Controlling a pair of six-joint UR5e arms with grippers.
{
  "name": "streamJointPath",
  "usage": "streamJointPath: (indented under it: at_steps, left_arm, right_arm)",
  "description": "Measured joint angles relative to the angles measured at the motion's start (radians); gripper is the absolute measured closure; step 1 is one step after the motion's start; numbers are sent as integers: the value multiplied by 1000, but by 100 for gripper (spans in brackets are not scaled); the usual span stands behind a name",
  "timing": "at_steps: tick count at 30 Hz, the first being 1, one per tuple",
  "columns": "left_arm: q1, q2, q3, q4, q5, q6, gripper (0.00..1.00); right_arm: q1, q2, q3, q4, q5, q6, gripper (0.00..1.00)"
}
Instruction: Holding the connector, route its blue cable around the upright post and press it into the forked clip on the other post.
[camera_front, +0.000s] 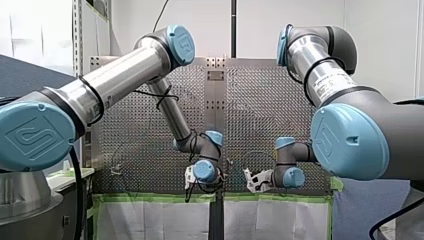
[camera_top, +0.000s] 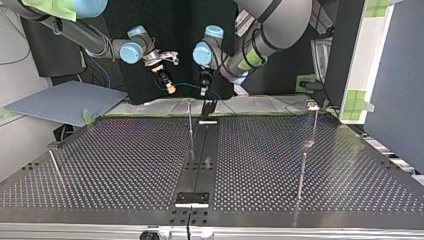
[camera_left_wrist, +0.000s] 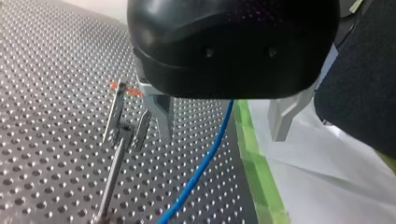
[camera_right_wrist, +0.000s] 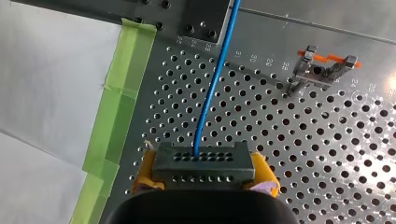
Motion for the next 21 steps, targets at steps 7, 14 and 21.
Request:
streamJointPath:
  at_steps: [7,14,21]
  left_arm:
    - [13,-1,10,-19,-7,12,0]
    - [14,-1,10,-15,-37,50,26]
    - [16,-1,10,-3,-44,73,64]
  right_arm:
    - [-5,0,0,-2,0,0,100]
    - [-7,0,0,-3,0,0,100]
    - [-8,0,0,-2,0,0,100]
